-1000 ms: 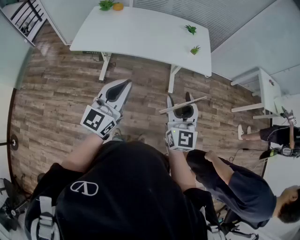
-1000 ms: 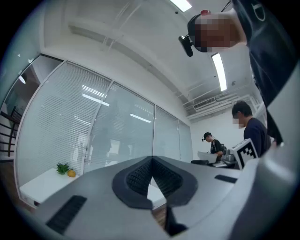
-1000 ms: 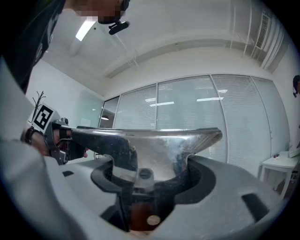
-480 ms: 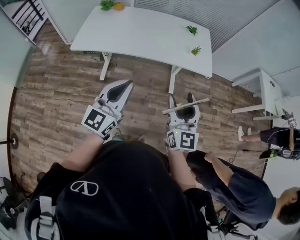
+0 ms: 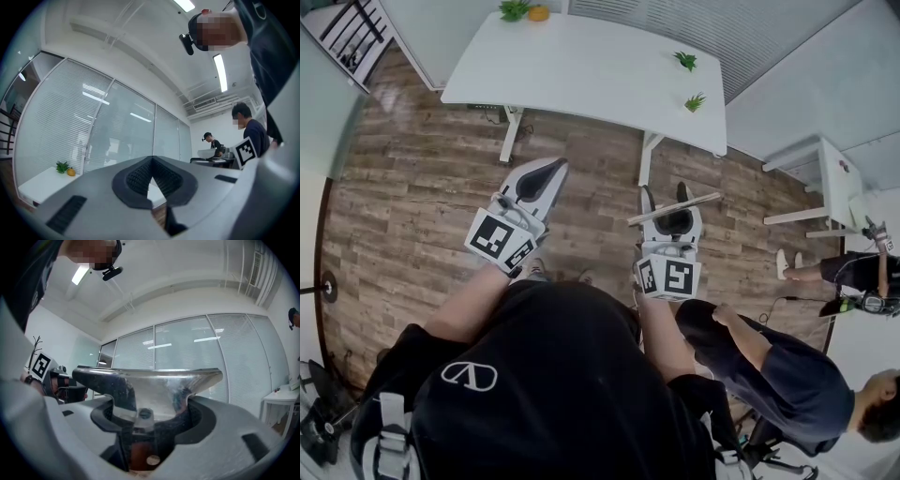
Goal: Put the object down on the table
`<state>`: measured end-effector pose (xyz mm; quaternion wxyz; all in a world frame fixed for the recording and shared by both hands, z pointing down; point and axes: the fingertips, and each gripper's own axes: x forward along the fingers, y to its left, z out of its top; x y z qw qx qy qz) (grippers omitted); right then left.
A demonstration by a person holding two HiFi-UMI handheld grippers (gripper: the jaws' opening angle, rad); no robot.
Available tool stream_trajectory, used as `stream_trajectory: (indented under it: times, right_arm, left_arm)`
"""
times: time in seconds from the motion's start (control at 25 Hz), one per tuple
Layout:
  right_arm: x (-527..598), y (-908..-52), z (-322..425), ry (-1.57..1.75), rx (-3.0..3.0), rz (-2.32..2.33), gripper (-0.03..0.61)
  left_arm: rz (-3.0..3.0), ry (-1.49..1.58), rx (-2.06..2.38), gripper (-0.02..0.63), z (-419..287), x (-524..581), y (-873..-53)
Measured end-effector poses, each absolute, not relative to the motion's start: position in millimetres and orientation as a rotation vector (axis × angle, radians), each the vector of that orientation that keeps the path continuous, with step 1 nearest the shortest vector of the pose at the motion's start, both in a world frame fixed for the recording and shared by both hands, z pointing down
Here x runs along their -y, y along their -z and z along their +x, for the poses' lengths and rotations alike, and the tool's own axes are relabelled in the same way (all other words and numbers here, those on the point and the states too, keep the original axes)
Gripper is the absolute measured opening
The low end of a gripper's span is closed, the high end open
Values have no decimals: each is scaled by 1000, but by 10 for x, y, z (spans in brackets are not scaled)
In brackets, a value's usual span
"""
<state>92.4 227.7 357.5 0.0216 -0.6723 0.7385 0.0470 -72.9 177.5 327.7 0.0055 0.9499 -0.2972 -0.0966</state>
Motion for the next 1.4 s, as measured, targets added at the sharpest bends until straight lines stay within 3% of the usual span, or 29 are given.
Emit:
stream_trajectory:
  times: [0.68,1.4]
  right_arm:
    - [-1233,-3543,522,-222,-2266,-2135,293]
    - [1388,-3757,1635,-208,-2471,-1903,291]
  left_arm:
    - [3005,361,869,3,-1137,-637,-3311]
    - [2967,324,1134,5,107,1686,-3527]
